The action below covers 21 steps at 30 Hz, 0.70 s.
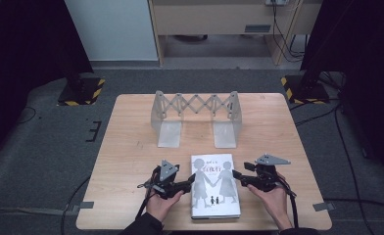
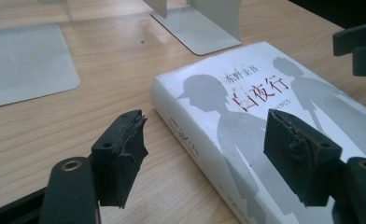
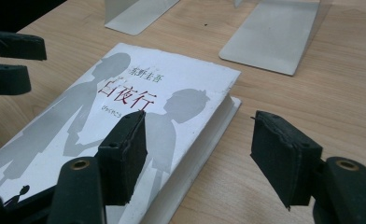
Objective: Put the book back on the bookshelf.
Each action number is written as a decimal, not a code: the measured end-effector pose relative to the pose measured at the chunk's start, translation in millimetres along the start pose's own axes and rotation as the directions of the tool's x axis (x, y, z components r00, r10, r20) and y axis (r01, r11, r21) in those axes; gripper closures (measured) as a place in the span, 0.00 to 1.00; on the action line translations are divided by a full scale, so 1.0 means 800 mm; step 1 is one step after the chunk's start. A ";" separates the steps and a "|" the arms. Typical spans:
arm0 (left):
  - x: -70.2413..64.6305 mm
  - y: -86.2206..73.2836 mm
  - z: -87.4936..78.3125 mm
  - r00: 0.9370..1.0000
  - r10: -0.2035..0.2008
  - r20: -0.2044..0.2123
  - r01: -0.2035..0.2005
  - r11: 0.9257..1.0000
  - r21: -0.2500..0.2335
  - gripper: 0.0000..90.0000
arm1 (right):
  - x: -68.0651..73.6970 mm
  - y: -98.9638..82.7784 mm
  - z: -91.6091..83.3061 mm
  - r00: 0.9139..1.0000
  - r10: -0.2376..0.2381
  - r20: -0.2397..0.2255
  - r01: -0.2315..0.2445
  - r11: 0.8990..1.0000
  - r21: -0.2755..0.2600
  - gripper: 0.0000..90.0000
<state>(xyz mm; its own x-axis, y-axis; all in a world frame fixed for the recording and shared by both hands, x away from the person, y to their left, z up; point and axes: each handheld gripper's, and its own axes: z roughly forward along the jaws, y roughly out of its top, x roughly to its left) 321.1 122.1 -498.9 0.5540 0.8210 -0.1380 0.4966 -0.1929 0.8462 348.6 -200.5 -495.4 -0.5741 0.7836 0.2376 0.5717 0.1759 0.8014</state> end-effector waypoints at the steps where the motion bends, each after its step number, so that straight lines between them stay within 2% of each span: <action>1: -0.003 -0.003 0.003 1.000 0.002 0.010 -0.002 1.000 0.010 0.32 | 0.000 -0.001 0.001 1.000 0.003 -0.005 -0.003 1.000 -0.003 0.40; 9: -0.010 -0.011 0.012 0.999 0.029 0.018 -0.030 0.999 0.033 0.34 | 0.004 -0.006 0.008 1.000 0.002 -0.023 -0.002 1.000 0.006 0.42; 15: -0.012 -0.016 0.015 0.999 0.026 0.026 -0.027 0.999 0.039 0.34 | 0.007 -0.009 0.013 0.999 -0.011 -0.039 0.011 1.000 0.004 0.42; 16: -0.013 -0.016 0.016 0.999 0.037 0.022 -0.038 0.998 0.041 0.34 | 0.008 -0.011 0.015 0.999 -0.012 -0.045 0.011 1.000 -0.005 0.42; 19: -0.013 -0.018 0.016 0.999 0.033 0.023 -0.034 0.999 0.036 0.34 | 0.009 -0.014 0.017 0.998 -0.017 -0.054 0.015 0.999 -0.032 0.43; 20: -0.014 -0.018 0.016 0.999 0.032 0.024 -0.033 0.999 0.033 0.35 | 0.010 -0.016 0.018 0.997 0.021 -0.077 -0.024 0.999 -0.032 0.44; 21: -0.014 -0.018 0.016 0.999 0.031 0.025 -0.032 0.999 0.032 0.35 | 0.010 -0.016 0.018 0.997 0.021 -0.077 -0.024 0.999 -0.032 0.44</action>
<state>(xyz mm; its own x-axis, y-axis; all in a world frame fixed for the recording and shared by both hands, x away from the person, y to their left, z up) 316.4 109.0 -516.4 0.5857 0.8009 -0.1245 0.4996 -0.2357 0.8336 345.4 -188.1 -511.9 -0.6054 0.7388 0.2961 0.5663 0.1384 0.8125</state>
